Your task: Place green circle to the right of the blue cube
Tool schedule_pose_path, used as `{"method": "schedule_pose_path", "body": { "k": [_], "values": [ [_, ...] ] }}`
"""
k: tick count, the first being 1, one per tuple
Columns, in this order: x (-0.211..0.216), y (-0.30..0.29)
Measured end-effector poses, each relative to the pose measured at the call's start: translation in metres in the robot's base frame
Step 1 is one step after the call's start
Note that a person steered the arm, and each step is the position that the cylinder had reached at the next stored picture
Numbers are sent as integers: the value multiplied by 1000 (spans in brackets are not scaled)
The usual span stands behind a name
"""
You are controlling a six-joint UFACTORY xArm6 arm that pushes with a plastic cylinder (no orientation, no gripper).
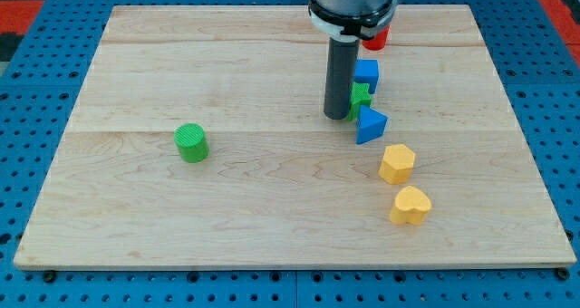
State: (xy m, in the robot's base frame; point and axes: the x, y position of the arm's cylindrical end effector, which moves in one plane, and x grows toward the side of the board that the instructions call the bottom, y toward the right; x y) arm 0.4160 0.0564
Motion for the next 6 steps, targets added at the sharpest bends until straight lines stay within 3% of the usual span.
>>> {"method": "schedule_pose_path", "body": {
  "k": [2,3,5,6],
  "values": [
    [-10,2],
    [9,-19],
    [101,-107],
    [75,-164]
  ]
}}
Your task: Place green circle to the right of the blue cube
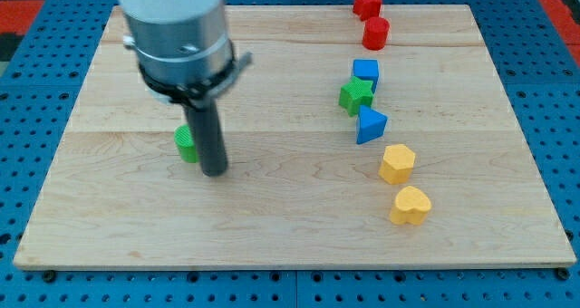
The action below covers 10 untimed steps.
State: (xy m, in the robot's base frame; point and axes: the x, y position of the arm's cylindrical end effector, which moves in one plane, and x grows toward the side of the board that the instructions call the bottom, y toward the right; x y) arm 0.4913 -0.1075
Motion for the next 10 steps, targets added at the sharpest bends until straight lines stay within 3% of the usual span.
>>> {"method": "schedule_pose_path", "body": {
  "k": [1,2,4,5,7,9,10],
  "values": [
    [-47,-1],
    [-5,-13],
    [-19,-84],
    [-47,-71],
    [-60,22],
    [-139,77],
    [-163,72]
  ]
}}
